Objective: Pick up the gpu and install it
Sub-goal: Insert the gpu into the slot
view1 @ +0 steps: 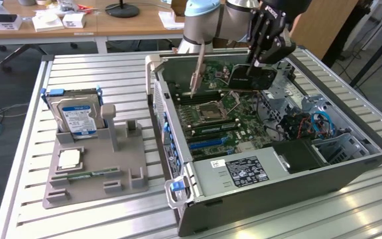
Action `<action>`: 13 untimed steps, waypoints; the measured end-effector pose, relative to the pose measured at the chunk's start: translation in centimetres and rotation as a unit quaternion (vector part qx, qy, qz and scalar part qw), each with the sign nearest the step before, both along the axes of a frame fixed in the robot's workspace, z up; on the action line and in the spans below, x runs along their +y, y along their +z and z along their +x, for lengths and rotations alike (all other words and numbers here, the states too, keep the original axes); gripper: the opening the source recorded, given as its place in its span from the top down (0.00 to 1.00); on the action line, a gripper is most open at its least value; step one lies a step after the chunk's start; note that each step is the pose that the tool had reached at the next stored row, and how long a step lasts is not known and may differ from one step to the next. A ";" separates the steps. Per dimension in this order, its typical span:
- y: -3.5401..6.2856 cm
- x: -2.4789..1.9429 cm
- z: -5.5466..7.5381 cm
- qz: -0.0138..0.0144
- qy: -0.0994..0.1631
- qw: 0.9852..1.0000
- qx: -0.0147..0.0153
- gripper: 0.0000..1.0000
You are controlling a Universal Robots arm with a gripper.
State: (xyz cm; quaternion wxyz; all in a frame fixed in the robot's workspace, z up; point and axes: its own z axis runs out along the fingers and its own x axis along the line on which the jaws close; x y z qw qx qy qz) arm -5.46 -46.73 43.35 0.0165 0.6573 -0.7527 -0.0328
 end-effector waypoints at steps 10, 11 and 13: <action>-0.04 0.03 -0.1 0.000 0.013 1.000 -0.023 0.74; -0.05 0.04 -0.1 0.000 0.014 1.000 -0.024 0.74; -0.08 0.04 -0.1 0.000 0.015 1.000 -0.025 0.74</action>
